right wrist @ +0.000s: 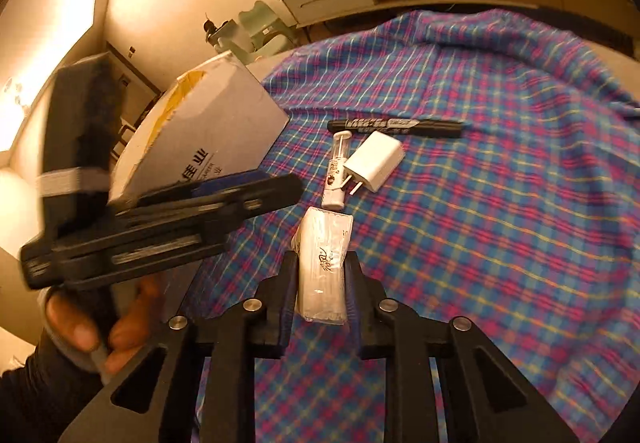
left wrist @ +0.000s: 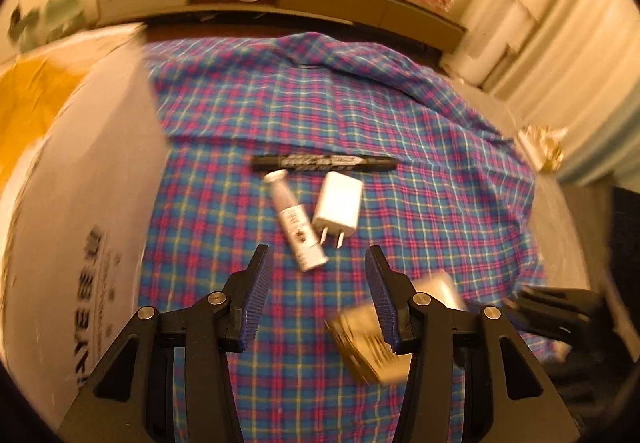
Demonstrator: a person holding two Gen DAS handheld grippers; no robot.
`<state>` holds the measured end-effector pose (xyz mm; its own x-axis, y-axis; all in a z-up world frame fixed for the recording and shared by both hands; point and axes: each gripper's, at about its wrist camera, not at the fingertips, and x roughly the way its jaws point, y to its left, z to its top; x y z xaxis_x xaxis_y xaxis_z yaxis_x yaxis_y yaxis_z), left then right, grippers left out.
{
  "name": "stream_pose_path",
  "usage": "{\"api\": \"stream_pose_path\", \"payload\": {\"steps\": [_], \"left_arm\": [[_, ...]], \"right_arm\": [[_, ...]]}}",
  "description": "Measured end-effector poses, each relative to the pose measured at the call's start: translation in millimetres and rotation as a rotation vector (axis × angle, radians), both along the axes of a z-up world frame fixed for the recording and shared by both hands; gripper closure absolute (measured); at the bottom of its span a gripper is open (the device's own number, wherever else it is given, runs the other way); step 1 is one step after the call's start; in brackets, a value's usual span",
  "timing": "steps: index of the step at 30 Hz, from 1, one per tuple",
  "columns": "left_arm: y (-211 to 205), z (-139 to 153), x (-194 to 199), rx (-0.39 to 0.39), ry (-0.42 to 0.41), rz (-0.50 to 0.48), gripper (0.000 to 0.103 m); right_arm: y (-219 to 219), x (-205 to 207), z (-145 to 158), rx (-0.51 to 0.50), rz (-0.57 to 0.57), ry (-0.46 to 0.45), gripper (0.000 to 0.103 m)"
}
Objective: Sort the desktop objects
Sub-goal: 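Grasp the clear tube with the left tool while the right grasps the white-gold box, then lift and carry the tube and the white-gold box over the white box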
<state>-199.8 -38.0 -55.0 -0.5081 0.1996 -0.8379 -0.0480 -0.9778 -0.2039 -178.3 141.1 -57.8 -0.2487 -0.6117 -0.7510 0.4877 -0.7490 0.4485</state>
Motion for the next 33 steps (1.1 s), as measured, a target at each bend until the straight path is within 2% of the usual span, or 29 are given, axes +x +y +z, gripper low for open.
{"api": "stream_pose_path", "payload": {"steps": [1, 2, 5, 8, 12, 13, 15, 16, 17, 20, 23, 27, 33], "left_arm": [[1, -1, -4, -0.025, 0.012, 0.011, 0.052], [-3, -2, -10, -0.055, 0.027, 0.069, 0.053], [-20, -12, -24, 0.024, 0.000, 0.152, 0.054], [-18, -25, -35, 0.024, -0.031, 0.138, 0.055], [-12, -39, -47, -0.041, -0.050, 0.150, 0.056], [-11, -46, -52, -0.055, -0.073, 0.156, 0.059], [-6, -47, -53, -0.100, -0.047, 0.143, 0.062], [2, -49, -52, -0.159, -0.035, 0.126, 0.067], [4, -48, -51, -0.186, -0.027, 0.119, 0.083], [10, -48, -48, -0.188, -0.021, 0.083, 0.085], [9, -44, -37, -0.155, -0.012, 0.073, 0.085], [7, -27, -16, -0.132, 0.012, 0.068, 0.085], [18, -1, 27, -0.151, 0.048, 0.060, 0.085]], "right_arm": [[4, 5, 2, 0.005, 0.000, 0.005, 0.079], [7, 10, 3, 0.014, 0.001, 0.010, 0.079], [18, 21, -1, 0.025, -0.006, 0.018, 0.079], [20, 17, -5, 0.019, -0.014, 0.010, 0.079], [24, 16, -5, 0.021, -0.021, 0.020, 0.079], [25, 16, -5, 0.019, -0.023, 0.022, 0.079], [27, 14, -3, 0.013, -0.029, 0.030, 0.079], [28, 15, -1, 0.011, -0.032, 0.033, 0.079], [29, 15, 0, 0.007, -0.036, 0.035, 0.079], [32, 15, 4, 0.000, -0.039, 0.045, 0.079], [34, 18, 9, -0.001, -0.043, 0.063, 0.079], [33, 23, 15, -0.004, -0.042, 0.084, 0.079], [18, 36, 17, 0.015, -0.016, 0.101, 0.079]]}}
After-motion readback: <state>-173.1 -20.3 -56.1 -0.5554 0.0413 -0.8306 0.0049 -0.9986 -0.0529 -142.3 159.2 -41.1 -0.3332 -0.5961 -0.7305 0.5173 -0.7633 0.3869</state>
